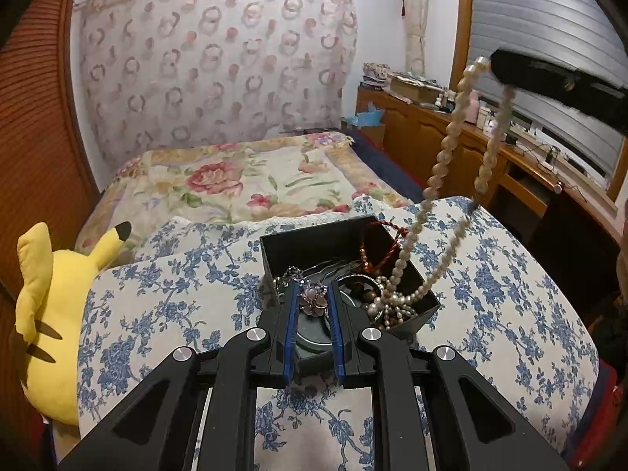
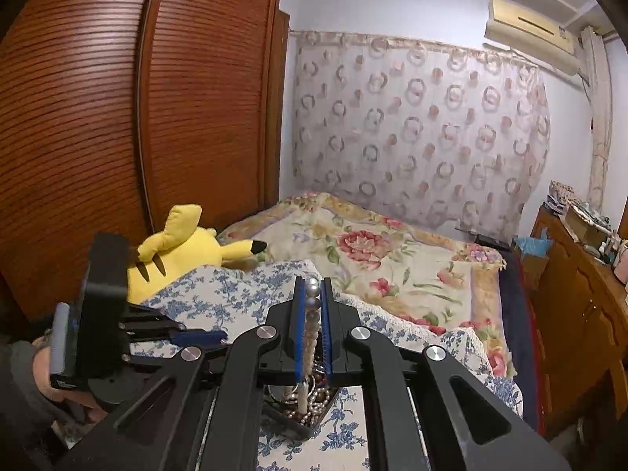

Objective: Organize jewelry
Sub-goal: 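Open the left tool over the box while the right tool lowers and releases the pearls inside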

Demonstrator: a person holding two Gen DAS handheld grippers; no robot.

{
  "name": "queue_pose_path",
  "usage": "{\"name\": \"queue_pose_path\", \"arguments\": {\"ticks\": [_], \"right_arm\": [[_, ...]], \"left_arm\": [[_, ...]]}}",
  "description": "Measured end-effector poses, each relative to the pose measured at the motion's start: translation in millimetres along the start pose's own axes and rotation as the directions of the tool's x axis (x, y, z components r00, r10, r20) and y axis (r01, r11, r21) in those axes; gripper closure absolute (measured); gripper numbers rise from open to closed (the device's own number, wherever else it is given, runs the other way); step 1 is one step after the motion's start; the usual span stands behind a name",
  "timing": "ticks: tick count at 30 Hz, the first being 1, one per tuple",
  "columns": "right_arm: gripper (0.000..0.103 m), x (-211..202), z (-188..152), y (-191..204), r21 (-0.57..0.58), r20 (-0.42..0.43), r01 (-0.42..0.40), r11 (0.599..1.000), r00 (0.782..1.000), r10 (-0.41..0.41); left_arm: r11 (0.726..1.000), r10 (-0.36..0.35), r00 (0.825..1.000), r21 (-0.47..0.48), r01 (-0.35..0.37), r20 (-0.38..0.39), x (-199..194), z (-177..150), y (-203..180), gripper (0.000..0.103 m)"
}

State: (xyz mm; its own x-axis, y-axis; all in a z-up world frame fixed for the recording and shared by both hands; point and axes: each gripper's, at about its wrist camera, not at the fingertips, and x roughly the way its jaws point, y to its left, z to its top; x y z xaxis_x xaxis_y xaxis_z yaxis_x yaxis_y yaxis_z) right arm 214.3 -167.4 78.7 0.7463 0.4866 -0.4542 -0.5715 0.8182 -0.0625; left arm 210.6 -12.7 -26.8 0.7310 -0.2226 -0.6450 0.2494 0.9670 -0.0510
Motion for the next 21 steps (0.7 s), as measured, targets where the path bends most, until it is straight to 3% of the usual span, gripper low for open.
{"name": "queue_pose_path", "arguments": {"ticks": [13, 15, 21], "right_arm": [[0.091, 49.3, -48.1, -4.9, 0.019, -0.174, -0.016, 1.000, 0.985, 0.019], [0.083, 50.5, -51.5, -5.0, 0.019, -0.177, -0.014, 1.000, 0.984, 0.017], [0.083, 46.6, -55.9, -10.9, 0.025, -0.170, -0.009, 1.000, 0.985, 0.013]], "left_arm": [[1.000, 0.001, 1.000, 0.006, -0.001, -0.021, 24.0, 5.2, -3.9, 0.089], [1.000, -0.001, 1.000, 0.008, 0.001, -0.027, 28.8, 6.2, -4.7, 0.089], [1.000, 0.001, 0.999, 0.014, 0.000, -0.050, 45.4, 6.3, -7.6, 0.089]]}}
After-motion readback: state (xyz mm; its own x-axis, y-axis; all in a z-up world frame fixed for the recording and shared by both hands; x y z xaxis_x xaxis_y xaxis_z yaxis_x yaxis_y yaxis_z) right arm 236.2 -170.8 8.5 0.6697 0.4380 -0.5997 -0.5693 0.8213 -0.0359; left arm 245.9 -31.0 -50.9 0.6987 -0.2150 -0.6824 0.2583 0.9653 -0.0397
